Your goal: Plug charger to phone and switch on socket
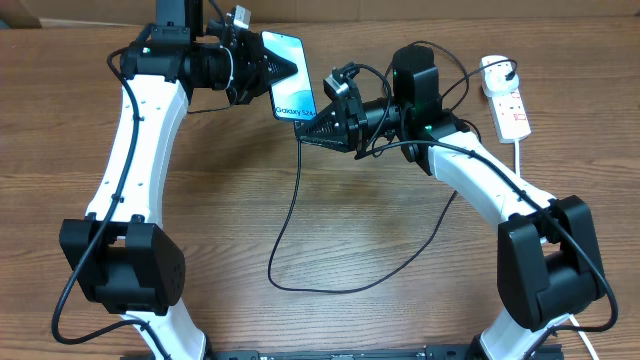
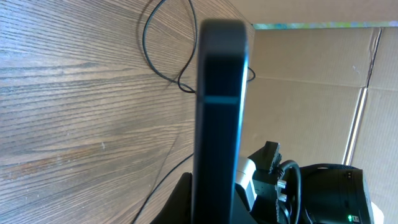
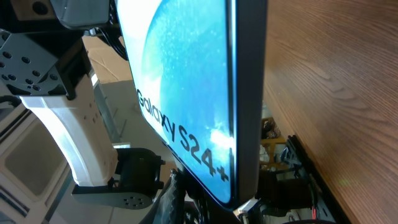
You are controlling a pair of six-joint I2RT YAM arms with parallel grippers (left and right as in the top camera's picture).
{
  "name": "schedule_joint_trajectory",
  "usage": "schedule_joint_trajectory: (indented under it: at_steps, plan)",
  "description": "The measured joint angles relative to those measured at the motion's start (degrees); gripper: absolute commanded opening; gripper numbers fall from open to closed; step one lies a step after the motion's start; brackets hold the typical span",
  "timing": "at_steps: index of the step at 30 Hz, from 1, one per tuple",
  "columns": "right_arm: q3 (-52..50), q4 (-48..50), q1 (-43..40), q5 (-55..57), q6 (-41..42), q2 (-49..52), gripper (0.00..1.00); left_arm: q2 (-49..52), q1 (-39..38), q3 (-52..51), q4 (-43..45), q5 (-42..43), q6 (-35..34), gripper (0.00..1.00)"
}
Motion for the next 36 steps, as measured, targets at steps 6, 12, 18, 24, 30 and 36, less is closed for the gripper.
schedule_joint_trajectory:
  at_steps: [6,12,18,24,30,36]
  plan:
    - [0.0,0.0,0.0,0.0,0.1,0.0,0.07,0.0,0.0,0.0,0.7,0.1,0.0,0.04]
    - [0.0,0.3,0.0,0.0,1.1,0.0,0.06,0.0,0.0,0.0,2.6,1.5,0.2,0.04]
    - [0.0,0.7,0.0,-0.1,1.8,-0.2,0.04,0.0,0.0,0.0,2.8,1.9,0.2,0.04]
    - [0.0,1.1,0.0,-0.2,2.6,-0.2,0.04,0.0,0.0,0.0,2.8,2.1,0.2,0.04]
    - [0.0,1.1,0.0,0.0,3.4,-0.2,0.04,0.0,0.0,0.0,2.8,2.4,0.2,0.04]
    - [0.0,1.1,0.0,0.1,3.5,-0.4,0.04,0.0,0.0,0.0,2.9,3.3,0.2,0.04]
